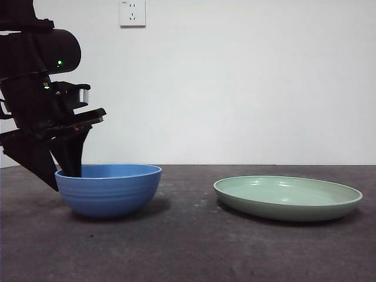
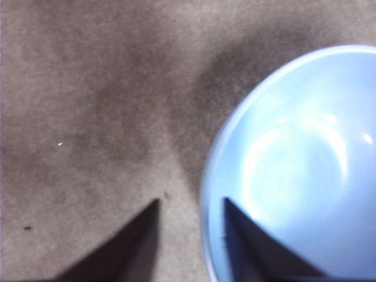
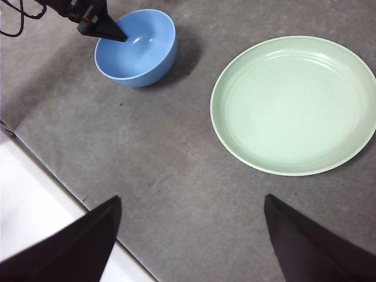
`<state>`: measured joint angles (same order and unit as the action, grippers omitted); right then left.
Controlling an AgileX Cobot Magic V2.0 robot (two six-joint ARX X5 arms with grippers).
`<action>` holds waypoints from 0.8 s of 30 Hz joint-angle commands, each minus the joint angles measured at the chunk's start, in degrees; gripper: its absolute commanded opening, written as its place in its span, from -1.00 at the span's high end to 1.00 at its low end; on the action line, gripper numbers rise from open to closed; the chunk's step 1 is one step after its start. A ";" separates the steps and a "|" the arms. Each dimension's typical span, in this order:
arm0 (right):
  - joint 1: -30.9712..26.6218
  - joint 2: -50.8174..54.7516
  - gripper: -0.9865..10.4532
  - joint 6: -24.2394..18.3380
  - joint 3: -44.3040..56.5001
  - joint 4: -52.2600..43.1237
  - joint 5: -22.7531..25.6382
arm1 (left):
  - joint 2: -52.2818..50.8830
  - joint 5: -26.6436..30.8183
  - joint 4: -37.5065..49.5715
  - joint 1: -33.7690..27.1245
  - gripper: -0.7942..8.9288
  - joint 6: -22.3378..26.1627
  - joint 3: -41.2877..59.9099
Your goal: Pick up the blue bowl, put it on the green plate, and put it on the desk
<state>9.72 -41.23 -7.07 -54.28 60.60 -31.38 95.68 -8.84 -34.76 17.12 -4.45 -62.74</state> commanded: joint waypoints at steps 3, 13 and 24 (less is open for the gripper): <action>0.20 -0.24 0.15 0.44 -1.07 -0.59 -0.13 | 0.98 0.31 0.61 0.26 0.82 -1.25 -1.31; 0.20 -0.24 0.15 0.44 -1.07 -0.59 -0.13 | -2.03 -0.35 0.90 0.42 0.82 -2.84 -2.75; 0.20 -0.24 0.15 0.46 -1.07 -0.59 -0.13 | -5.86 -0.46 -6.34 6.36 0.82 -4.46 -15.12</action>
<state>9.72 -41.23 -7.07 -54.28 60.60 -31.38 89.12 -8.97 -41.34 22.76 -8.47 -75.99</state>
